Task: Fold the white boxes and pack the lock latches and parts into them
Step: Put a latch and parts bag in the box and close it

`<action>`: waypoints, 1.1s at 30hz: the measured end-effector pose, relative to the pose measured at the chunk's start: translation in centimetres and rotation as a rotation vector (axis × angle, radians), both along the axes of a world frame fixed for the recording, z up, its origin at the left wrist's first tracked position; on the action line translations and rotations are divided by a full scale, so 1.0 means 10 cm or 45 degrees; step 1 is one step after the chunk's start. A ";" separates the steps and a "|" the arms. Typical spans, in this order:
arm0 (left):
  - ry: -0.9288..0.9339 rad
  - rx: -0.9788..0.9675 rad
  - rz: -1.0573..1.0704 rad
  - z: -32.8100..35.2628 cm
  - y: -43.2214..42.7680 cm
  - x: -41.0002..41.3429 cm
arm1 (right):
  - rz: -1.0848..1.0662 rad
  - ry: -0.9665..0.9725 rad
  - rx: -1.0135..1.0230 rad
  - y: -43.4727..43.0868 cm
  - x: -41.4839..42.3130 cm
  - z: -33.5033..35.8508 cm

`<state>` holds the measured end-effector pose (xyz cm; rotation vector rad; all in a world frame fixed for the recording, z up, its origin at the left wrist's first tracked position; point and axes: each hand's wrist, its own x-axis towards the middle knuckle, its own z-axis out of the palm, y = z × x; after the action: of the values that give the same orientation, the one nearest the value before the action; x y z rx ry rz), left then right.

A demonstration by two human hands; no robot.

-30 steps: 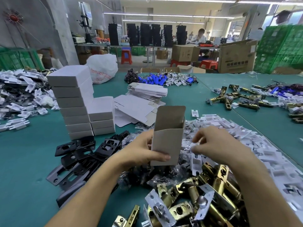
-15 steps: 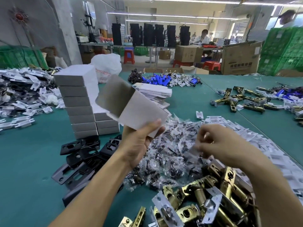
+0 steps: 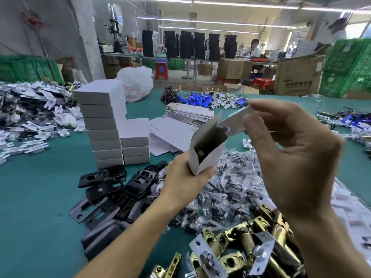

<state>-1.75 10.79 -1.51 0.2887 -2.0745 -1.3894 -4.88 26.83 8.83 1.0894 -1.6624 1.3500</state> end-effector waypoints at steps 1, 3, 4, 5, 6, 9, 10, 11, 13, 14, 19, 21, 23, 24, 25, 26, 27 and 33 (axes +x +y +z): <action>-0.016 -0.005 0.013 0.00 0.00 0.01 | -0.017 0.024 0.003 -0.01 0.01 0.00; -0.041 0.005 0.041 0.00 -0.01 0.02 | -0.049 0.045 0.080 -0.04 0.01 -0.01; -0.052 0.003 0.054 0.00 -0.01 0.02 | -0.064 0.029 0.140 -0.07 0.00 -0.02; -0.067 -0.011 0.064 0.01 -0.01 0.02 | -0.077 -0.005 0.198 -0.10 -0.02 -0.03; -0.084 -0.032 0.073 0.00 -0.01 0.01 | -0.085 -0.044 0.252 -0.14 -0.05 -0.04; -0.115 -0.048 0.103 0.02 0.00 0.01 | -0.152 -0.089 0.375 -0.25 -0.12 -0.01; -0.115 -0.046 0.108 0.03 0.00 0.01 | -0.186 -0.086 0.403 -0.27 -0.15 0.01; -0.118 -0.050 0.113 0.04 0.00 0.01 | -0.214 -0.090 0.439 -0.28 -0.17 0.03; -0.133 -0.064 0.135 0.04 0.01 0.01 | -0.271 -0.126 0.538 -0.32 -0.19 0.06; -0.141 -0.063 0.146 0.04 0.01 0.00 | -0.309 -0.157 0.588 -0.34 -0.20 0.06; -0.142 -0.085 0.173 0.03 0.00 0.00 | -0.456 -0.363 0.858 -0.45 -0.24 0.06; -0.149 -0.101 0.179 0.04 0.00 0.00 | -0.467 -0.417 1.027 -0.47 -0.28 0.08; -0.173 -0.115 0.178 0.03 -0.01 0.00 | -0.455 -0.471 1.192 -0.47 -0.32 0.11; -0.197 -0.120 0.178 0.02 -0.03 -0.01 | -0.444 -0.491 1.266 -0.47 -0.33 0.12; -0.232 -0.130 0.179 0.02 -0.03 0.00 | -0.433 -0.499 1.333 -0.47 -0.33 0.13; -0.261 -0.138 0.175 0.01 -0.04 -0.01 | -0.425 -0.492 1.391 -0.47 -0.34 0.13; -0.296 -0.152 0.172 0.01 -0.05 0.00 | -0.416 -0.474 1.438 -0.47 -0.34 0.13; -0.391 -0.117 0.136 0.04 -0.06 0.04 | -0.298 -0.384 1.095 -0.47 -0.30 0.03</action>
<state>-1.40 10.21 -1.10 0.5972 -2.3243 -1.2437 -7.85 22.17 9.17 1.1079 -2.6196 0.6471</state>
